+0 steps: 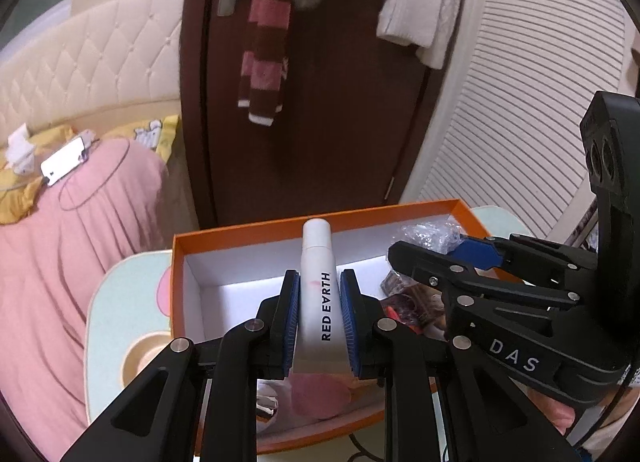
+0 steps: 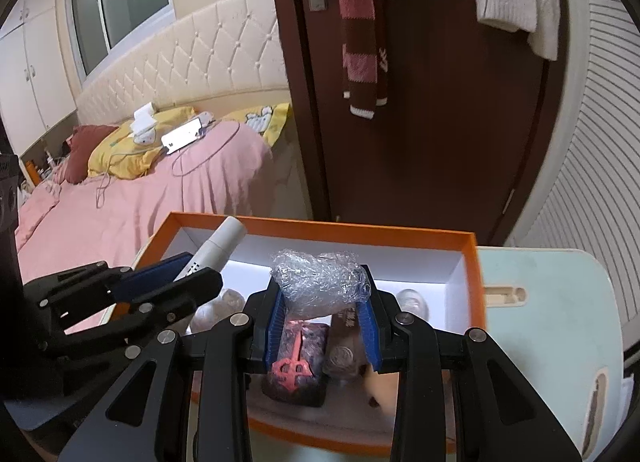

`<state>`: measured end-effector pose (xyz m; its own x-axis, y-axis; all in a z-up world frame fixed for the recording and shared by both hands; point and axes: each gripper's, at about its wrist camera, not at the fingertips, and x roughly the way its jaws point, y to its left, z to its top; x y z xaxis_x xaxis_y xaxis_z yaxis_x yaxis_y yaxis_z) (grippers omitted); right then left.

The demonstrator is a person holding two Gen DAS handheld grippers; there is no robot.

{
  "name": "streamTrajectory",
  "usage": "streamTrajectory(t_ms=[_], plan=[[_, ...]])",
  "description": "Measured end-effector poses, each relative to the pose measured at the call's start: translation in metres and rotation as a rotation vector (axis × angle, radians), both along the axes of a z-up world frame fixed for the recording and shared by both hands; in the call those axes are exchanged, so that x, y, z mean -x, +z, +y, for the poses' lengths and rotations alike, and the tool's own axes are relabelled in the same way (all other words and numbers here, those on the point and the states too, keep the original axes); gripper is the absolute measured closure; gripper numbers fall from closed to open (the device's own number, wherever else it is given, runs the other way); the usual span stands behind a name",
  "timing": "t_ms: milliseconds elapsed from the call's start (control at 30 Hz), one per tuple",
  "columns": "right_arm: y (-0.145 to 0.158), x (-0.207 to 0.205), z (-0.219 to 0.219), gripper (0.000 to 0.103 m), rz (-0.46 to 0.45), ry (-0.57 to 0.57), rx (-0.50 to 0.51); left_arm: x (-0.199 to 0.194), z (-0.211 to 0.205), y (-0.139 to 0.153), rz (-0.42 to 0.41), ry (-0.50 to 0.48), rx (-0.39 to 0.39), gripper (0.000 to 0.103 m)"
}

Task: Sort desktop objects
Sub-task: 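Open both tools to drop the tube and bubble wrap into the orange box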

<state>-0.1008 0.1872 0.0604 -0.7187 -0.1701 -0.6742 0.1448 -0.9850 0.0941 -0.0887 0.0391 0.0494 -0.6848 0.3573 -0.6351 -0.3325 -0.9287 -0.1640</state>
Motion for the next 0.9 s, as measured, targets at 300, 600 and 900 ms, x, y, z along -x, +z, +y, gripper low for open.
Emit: streamTrajectory(t_ms=[300,600,900], plan=[[-0.009,0.01,-0.01,0.068,-0.02,0.014,-0.024,0.003,-0.006,-0.001,-0.01,0.029,-0.008,0.08],[0.002,-0.001,-0.004,0.051,0.005,-0.024,-0.038,-0.012,-0.027,0.016,0.037,0.091,-0.069,0.028],[0.025,-0.031,0.0,0.037,0.078,-0.03,-0.052,-0.05,-0.025,0.042,0.086,0.051,-0.059,0.019]])
